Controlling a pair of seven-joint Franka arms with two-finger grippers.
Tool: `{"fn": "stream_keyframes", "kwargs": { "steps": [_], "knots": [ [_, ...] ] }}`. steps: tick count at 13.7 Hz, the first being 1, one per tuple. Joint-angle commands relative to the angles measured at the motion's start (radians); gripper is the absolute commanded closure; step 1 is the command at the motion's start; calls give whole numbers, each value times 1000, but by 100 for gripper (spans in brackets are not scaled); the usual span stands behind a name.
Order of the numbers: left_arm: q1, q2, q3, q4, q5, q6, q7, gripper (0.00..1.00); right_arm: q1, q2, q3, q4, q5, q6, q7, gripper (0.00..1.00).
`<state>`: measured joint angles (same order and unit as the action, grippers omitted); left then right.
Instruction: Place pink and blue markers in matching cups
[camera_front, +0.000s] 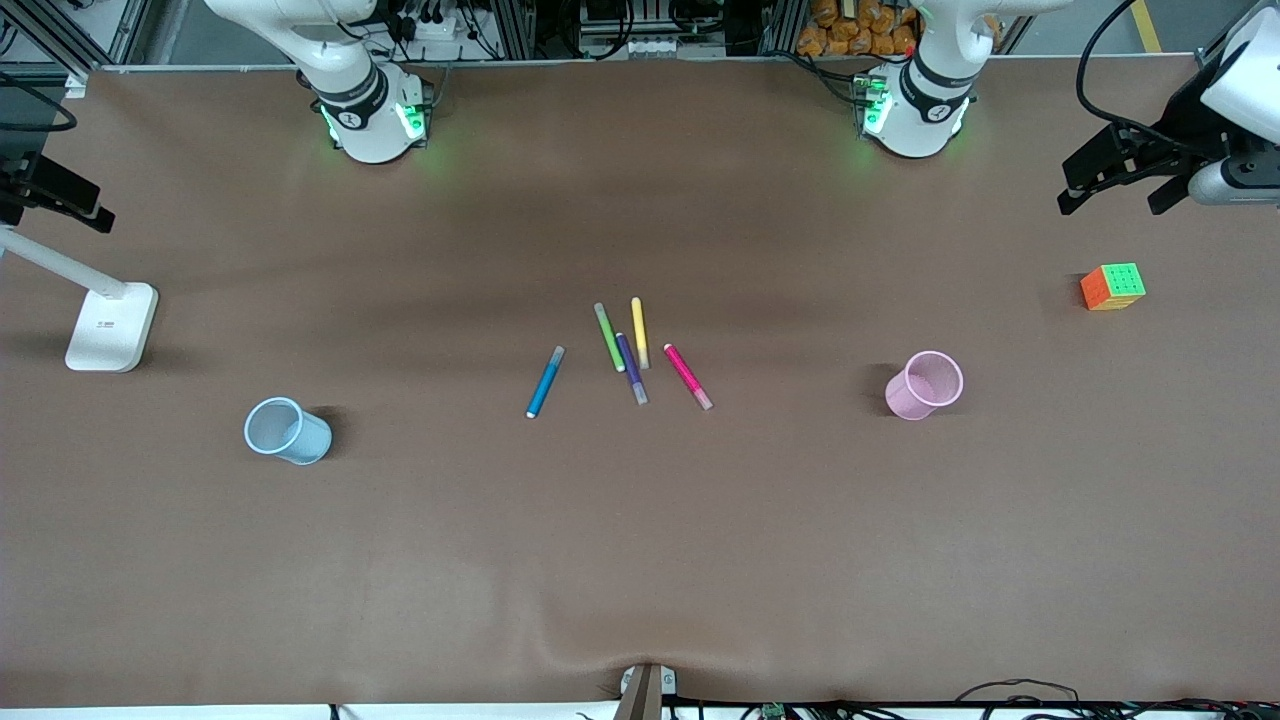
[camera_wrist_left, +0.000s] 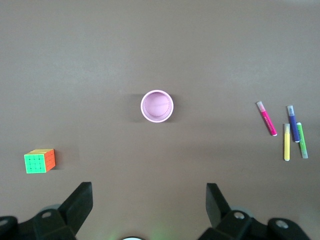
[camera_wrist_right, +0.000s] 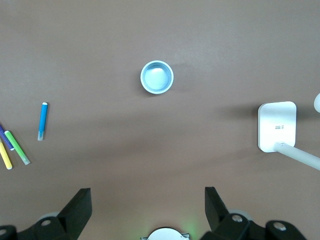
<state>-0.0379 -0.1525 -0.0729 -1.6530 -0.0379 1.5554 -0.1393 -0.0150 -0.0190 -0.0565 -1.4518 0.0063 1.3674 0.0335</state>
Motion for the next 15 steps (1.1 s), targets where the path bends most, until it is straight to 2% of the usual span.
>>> {"fn": "stream_keyframes", "kwargs": {
  "steps": [1,12,15],
  "knots": [
    [1,18,-8,44,41,-50,21,0,1,-1,-5,2,17,2,-4,0],
    [-5,31,-15,47,-2,-51,6,0,-3,1,-6,2,17,1,-4,0],
    [-2,31,-36,42,-2,-51,0,0,-2,1,-8,4,17,1,-4,0]
  ]
}}
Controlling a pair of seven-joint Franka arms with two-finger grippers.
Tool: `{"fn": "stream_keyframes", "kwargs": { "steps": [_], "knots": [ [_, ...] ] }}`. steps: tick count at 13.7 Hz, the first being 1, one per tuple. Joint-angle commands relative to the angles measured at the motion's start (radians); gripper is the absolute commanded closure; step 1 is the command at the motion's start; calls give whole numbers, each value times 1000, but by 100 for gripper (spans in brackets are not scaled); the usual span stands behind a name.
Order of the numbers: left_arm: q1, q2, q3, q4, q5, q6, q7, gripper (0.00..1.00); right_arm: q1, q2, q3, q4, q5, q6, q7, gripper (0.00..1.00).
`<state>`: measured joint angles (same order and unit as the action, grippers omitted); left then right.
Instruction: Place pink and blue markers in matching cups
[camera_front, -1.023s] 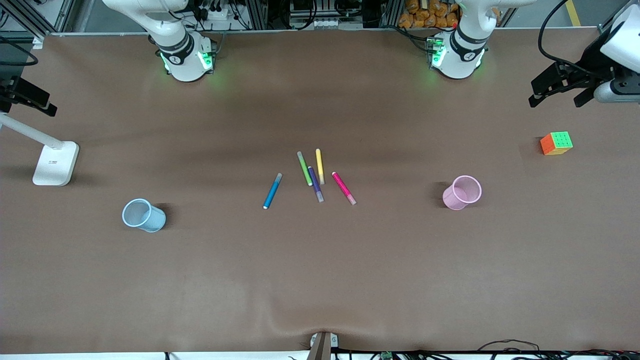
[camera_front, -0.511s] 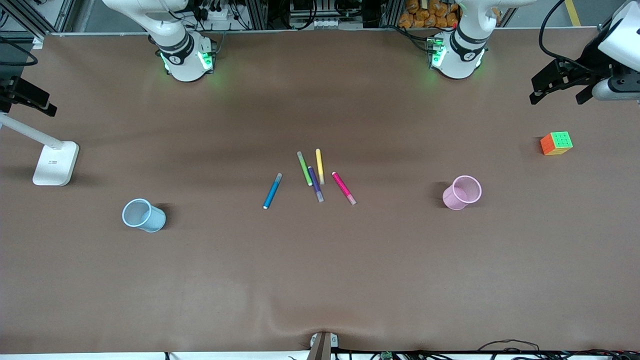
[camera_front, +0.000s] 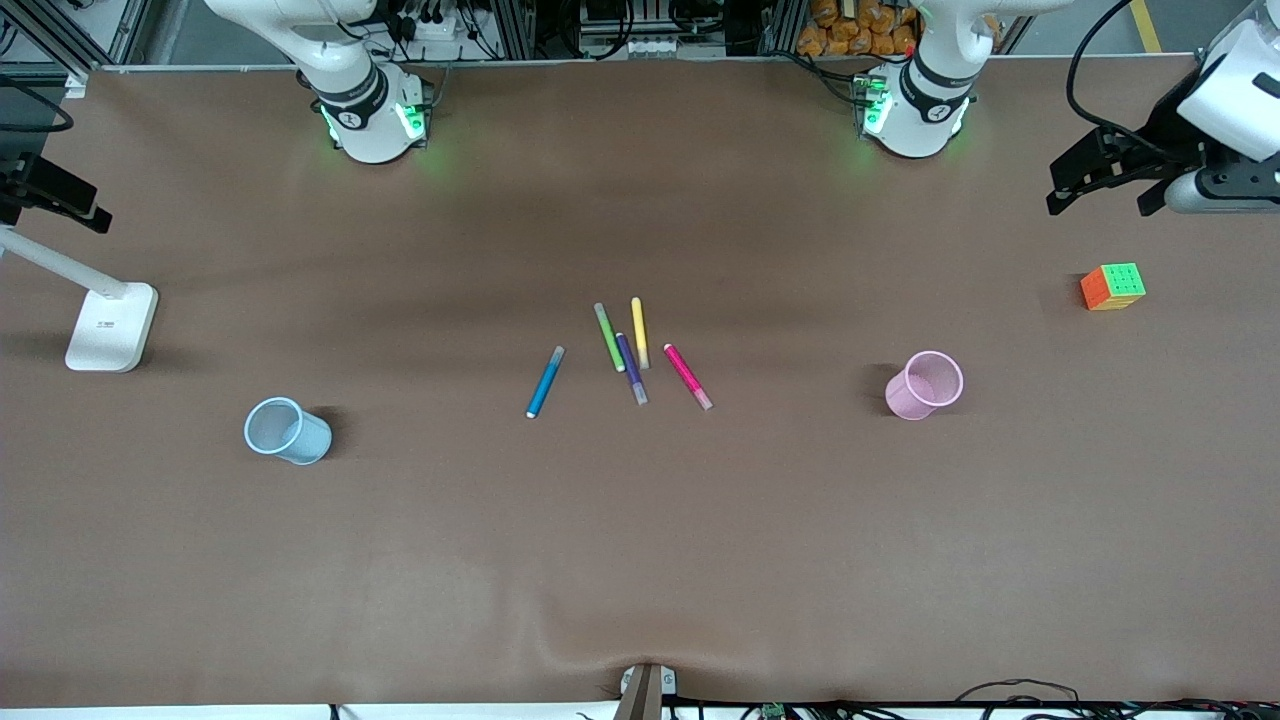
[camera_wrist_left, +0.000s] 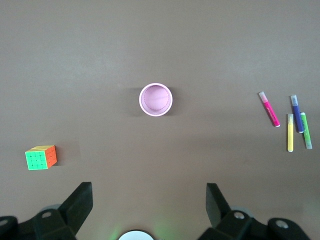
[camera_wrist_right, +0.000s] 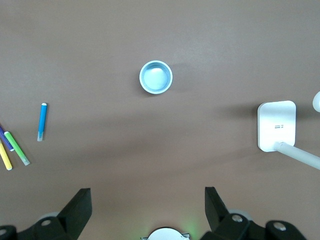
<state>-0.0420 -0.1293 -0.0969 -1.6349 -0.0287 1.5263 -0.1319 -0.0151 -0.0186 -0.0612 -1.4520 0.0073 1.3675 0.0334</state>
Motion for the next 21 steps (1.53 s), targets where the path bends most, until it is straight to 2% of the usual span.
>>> {"fn": "stream_keyframes", "kwargs": {
  "steps": [1,6,9,17,21],
  "knots": [
    [1,14,-15,20,-11,-21,-15,0,-2,0,-3,4,16,1,-4,0],
    [1,16,-27,18,-10,-20,-23,0,-5,11,-5,7,16,-2,-3,0],
    [1,40,-67,20,-11,-5,-67,0,-2,29,-6,9,11,-2,-4,0],
    [-10,233,-228,27,7,123,-458,0,-9,126,-8,15,-12,7,-3,0],
    [-131,373,-233,29,65,218,-674,0,23,169,-5,12,14,56,14,0]
  ]
}}
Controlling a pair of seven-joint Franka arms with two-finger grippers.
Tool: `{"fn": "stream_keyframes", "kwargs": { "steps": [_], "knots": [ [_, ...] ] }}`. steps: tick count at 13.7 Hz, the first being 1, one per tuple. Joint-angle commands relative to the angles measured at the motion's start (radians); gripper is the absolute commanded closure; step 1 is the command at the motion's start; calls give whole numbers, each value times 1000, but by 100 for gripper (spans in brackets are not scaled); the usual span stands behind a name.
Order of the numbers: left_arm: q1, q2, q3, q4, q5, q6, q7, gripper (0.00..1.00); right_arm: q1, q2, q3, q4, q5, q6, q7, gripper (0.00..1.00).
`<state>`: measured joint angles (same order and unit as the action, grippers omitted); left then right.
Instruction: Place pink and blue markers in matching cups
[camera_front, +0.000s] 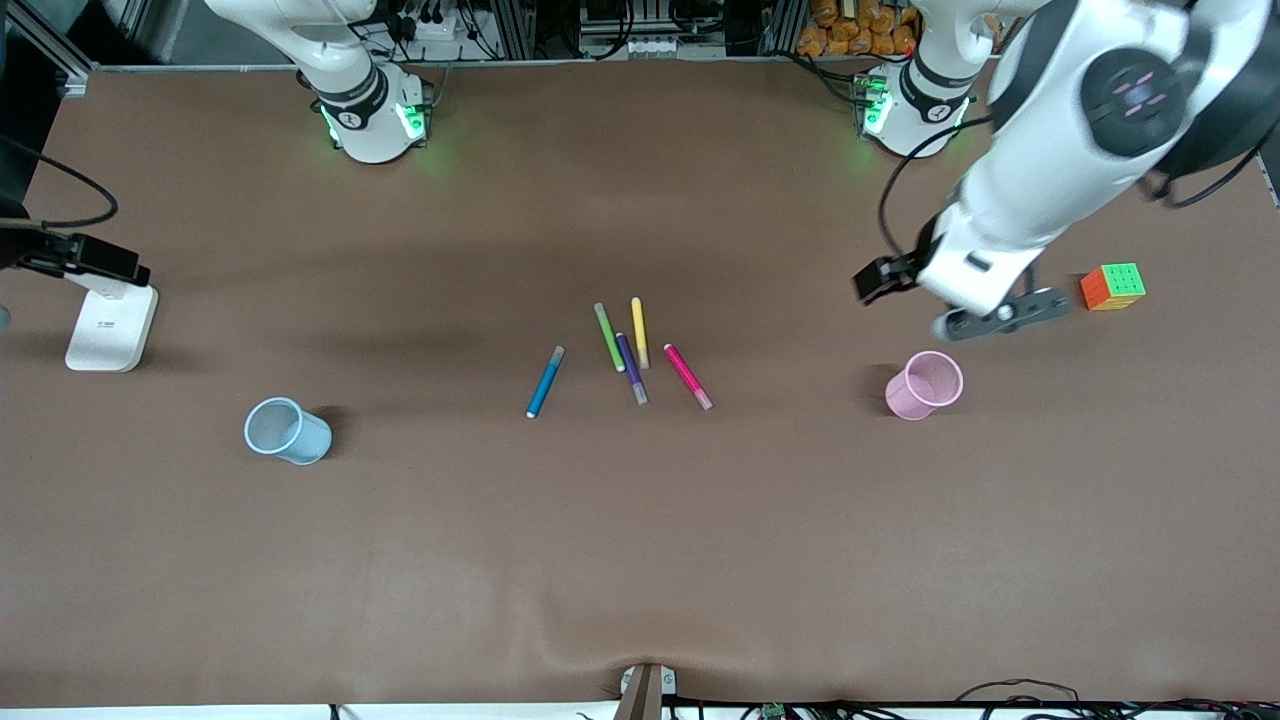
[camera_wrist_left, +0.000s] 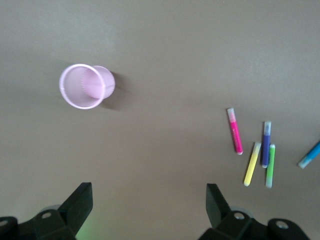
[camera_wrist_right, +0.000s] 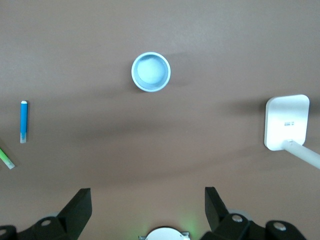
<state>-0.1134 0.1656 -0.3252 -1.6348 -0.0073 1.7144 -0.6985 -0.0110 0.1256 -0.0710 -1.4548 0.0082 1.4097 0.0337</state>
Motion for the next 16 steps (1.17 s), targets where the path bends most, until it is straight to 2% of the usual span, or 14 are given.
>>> {"fn": "stream_keyframes", "kwargs": {
  "steps": [1,4,9,12,16],
  "knots": [
    [-87,125,-3,33,59,60,-177,0,35,40,5,14,13,17,15,0],
    [-163,256,-3,78,148,103,-359,0,69,83,8,7,13,28,20,0],
    [-218,412,2,145,158,180,-519,0,143,186,10,5,18,86,43,0],
    [-241,482,5,147,158,272,-578,0,183,239,10,5,76,133,173,0],
    [-275,549,9,145,158,366,-615,0,212,316,8,-4,159,179,222,0]
  ]
}}
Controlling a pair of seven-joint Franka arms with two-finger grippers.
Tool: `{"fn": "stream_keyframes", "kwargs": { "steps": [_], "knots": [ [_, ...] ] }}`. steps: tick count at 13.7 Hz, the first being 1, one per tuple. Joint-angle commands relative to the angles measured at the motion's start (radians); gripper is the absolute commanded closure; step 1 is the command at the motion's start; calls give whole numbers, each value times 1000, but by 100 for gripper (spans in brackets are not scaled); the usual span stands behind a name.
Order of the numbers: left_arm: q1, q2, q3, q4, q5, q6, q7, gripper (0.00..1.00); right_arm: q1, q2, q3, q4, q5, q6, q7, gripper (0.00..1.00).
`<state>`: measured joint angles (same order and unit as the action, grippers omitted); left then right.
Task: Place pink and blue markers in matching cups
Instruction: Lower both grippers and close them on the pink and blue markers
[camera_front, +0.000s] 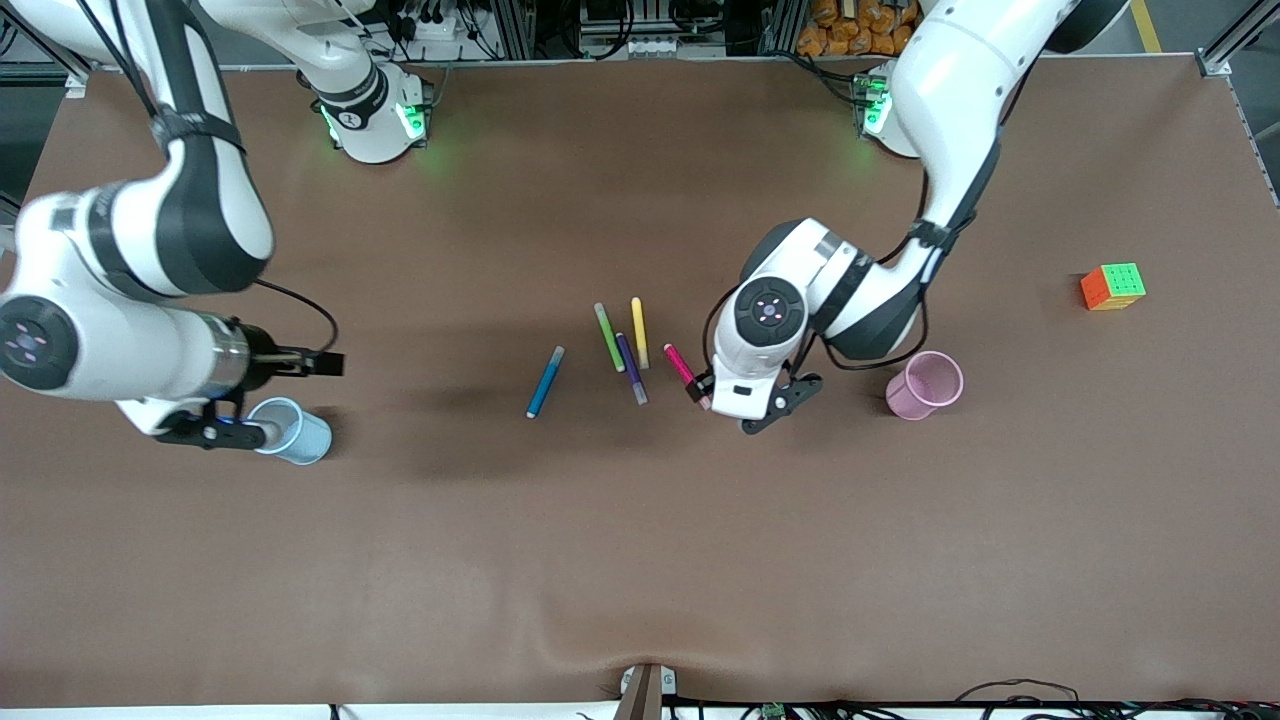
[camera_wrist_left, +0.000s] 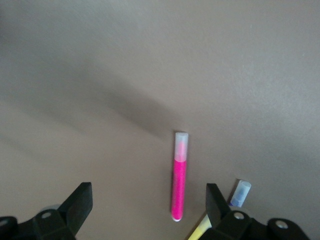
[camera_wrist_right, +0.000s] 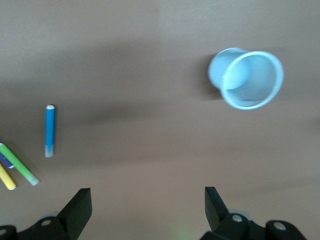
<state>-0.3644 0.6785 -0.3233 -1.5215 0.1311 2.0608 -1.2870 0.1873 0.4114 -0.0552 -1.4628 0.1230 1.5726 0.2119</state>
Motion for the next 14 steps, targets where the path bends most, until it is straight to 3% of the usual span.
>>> {"fn": "stream_keyframes", "kwargs": {
  "steps": [1,5,9,14],
  "knots": [
    [-34,55,9,32,21,33,-28,0,29,39,-8,-7,52,42,82,0],
    [-65,102,16,34,25,51,-28,0,124,90,-6,-50,53,154,199,0],
    [-83,141,29,38,25,117,-55,0,228,200,-6,-45,56,323,277,0],
    [-134,170,75,40,24,154,-72,0,283,273,-6,-41,58,429,351,0]
  ]
}}
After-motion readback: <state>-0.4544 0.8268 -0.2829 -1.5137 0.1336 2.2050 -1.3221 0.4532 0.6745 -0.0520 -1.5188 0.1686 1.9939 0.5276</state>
